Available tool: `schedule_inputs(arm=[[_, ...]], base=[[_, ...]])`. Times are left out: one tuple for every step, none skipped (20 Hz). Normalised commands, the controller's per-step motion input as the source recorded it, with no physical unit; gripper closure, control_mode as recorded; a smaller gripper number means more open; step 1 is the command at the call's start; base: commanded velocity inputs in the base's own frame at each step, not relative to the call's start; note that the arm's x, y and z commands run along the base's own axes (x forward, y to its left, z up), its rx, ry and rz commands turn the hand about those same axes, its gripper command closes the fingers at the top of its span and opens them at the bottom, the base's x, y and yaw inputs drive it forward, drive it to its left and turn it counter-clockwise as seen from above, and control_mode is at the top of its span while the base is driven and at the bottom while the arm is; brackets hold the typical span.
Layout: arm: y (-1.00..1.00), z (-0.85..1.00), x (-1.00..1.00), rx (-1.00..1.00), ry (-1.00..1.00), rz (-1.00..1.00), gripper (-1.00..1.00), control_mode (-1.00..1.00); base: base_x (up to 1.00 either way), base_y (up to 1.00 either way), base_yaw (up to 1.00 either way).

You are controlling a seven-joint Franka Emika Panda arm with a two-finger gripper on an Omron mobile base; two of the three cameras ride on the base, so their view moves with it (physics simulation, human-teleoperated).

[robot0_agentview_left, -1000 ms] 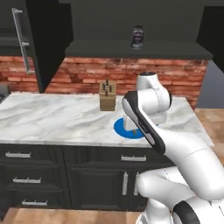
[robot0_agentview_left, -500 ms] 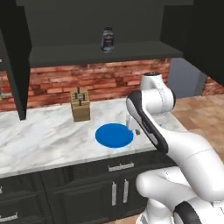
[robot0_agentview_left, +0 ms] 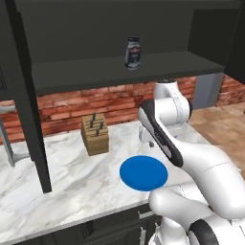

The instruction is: Move the hot dog bun to the plate on the dining table and place the condiment next to that plate. Then navigate to the fridge and take the sausage and place it on the plate as well.

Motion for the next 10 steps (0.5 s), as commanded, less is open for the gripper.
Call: schedule_inputs(arm=[[0.00, 0.00, 0.00, 0.00, 0.00, 0.00, -1.00, 1.00], [0.00, 0.00, 0.00, 0.00, 0.00, 0.00, -1.00, 1.00], [0.00, 0.00, 0.00, 0.00, 0.00, 0.00, -1.00, 1.00], [0.00, 0.11, 0.00, 0.05, 0.00, 0.00, -1.00, -1.00], [0.00, 0.28, -0.11, 0.07, -0.13, 0.03, -1.00, -1.00], [0.00, 0.38, -0.37, 0.08, -0.25, 0.05, -1.00, -1.00], [0.00, 0.58, -0.59, 0.09, -0.41, 0.07, -1.00, -1.00], [0.00, 0.70, -0.61, 0.12, -0.48, 0.07, -1.00, -1.00], [0.00, 0.84, -0.66, 0.13, -0.58, 0.08, -1.00, -1.00], [-0.01, 0.84, -0.65, 0.13, -0.62, 0.08, -1.00, -1.00]], base=[[0.71, 0.13, -0.11], [0.64, 0.08, -0.08], [0.44, 0.00, -0.01], [0.00, 0.00, 0.00], [0.00, 0.00, 0.00], [0.00, 0.00, 0.00], [0.00, 0.00, 0.00], [0.00, 0.00, 0.00], [0.00, 0.00, 0.00], [0.00, 0.00, 0.00]])
